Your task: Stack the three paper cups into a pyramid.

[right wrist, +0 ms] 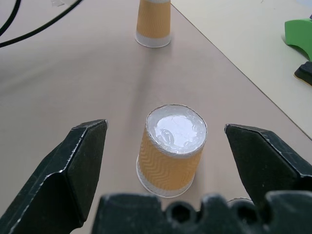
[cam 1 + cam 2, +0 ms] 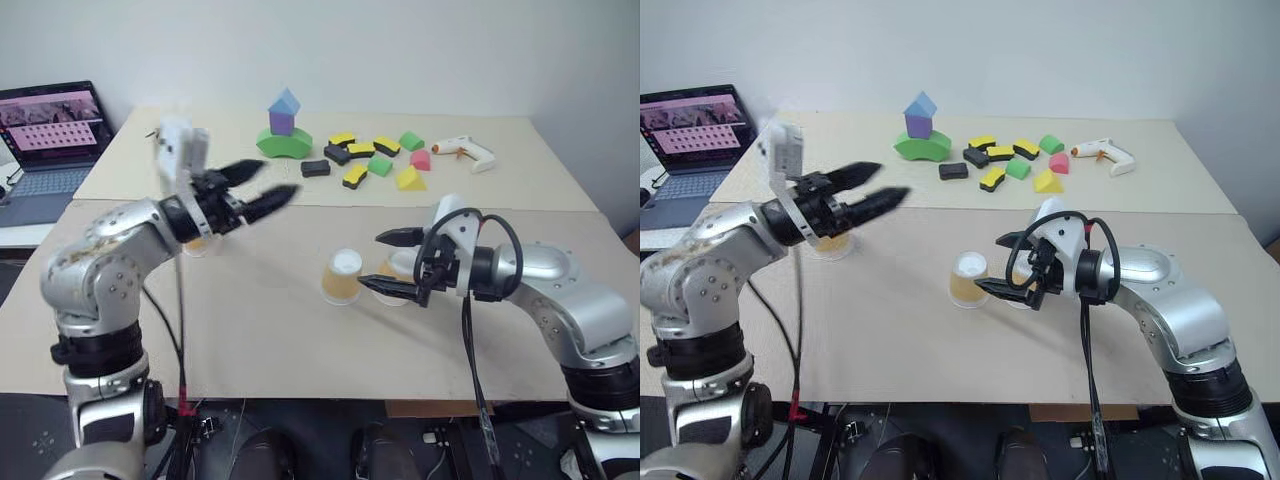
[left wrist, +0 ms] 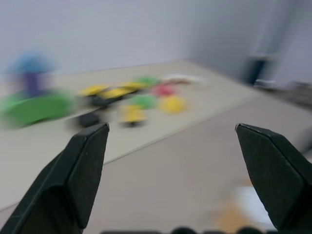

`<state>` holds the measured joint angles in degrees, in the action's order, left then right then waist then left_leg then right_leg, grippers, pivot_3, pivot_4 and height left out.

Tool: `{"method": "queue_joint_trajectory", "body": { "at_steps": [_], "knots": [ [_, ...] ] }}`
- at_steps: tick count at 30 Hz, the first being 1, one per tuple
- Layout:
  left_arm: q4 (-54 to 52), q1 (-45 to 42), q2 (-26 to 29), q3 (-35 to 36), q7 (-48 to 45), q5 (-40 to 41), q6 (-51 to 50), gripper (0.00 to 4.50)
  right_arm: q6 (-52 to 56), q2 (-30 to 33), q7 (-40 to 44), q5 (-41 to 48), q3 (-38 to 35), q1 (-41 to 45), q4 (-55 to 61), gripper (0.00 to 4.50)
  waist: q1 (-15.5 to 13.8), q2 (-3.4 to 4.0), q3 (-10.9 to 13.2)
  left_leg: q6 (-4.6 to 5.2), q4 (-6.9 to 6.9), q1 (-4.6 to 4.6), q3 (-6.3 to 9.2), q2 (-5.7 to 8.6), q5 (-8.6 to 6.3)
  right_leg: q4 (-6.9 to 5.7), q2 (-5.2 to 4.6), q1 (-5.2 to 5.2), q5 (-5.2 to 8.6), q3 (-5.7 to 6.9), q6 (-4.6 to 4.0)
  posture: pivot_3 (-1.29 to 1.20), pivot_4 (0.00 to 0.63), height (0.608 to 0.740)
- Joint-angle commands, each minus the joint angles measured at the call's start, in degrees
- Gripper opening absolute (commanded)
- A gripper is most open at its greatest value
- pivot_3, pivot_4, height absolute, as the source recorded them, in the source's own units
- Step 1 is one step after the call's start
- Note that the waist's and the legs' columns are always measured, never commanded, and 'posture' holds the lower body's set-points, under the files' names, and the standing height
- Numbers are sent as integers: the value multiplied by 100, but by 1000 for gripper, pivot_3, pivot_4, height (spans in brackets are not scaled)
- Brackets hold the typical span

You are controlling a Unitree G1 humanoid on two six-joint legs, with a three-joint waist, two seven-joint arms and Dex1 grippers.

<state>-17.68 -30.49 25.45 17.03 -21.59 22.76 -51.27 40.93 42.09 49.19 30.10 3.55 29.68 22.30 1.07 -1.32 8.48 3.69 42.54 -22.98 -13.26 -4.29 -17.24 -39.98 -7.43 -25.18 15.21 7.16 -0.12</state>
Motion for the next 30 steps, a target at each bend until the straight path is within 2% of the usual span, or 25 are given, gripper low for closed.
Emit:
{"method": "queue_joint_trajectory", "body": {
  "at_steps": [1,4,8,20,30],
  "knots": [
    [-499,1144,-249,-596,1447,-1456,796,4423,-222,-59,56,-46,-83,180,-49,4500,-8,-3,1,0,-12,9,-3,5,0,4,-2,3,0,-6,0,0,150,703],
    [-523,1977,-678,-972,2009,-1956,1153,4423,-273,-140,70,-121,-11,274,-180,4500,-62,-5,2,-1,-22,-5,-3,6,-1,17,-3,-7,-1,1,-1,0,150,703],
    [-214,2219,-965,-1122,1973,-2009,1716,4423,-265,-201,134,-143,18,326,-210,4500,-178,-5,2,-1,-20,-21,3,8,0,23,-8,-16,-1,14,-1,0,150,703],
    [1785,897,-311,-664,1739,-2083,2928,4423,-213,-244,89,-198,-49,241,-182,4500,-85,-5,2,-1,-27,-21,3,6,0,28,-10,-15,-1,22,-3,0,150,703],
    [3165,-219,-311,-626,1272,-1813,3255,4423,-188,-315,-21,-171,-61,174,-74,4500,-56,-5,2,-1,-27,-27,4,12,0,31,-10,-15,1,27,2,0,150,703]
  ]
}}
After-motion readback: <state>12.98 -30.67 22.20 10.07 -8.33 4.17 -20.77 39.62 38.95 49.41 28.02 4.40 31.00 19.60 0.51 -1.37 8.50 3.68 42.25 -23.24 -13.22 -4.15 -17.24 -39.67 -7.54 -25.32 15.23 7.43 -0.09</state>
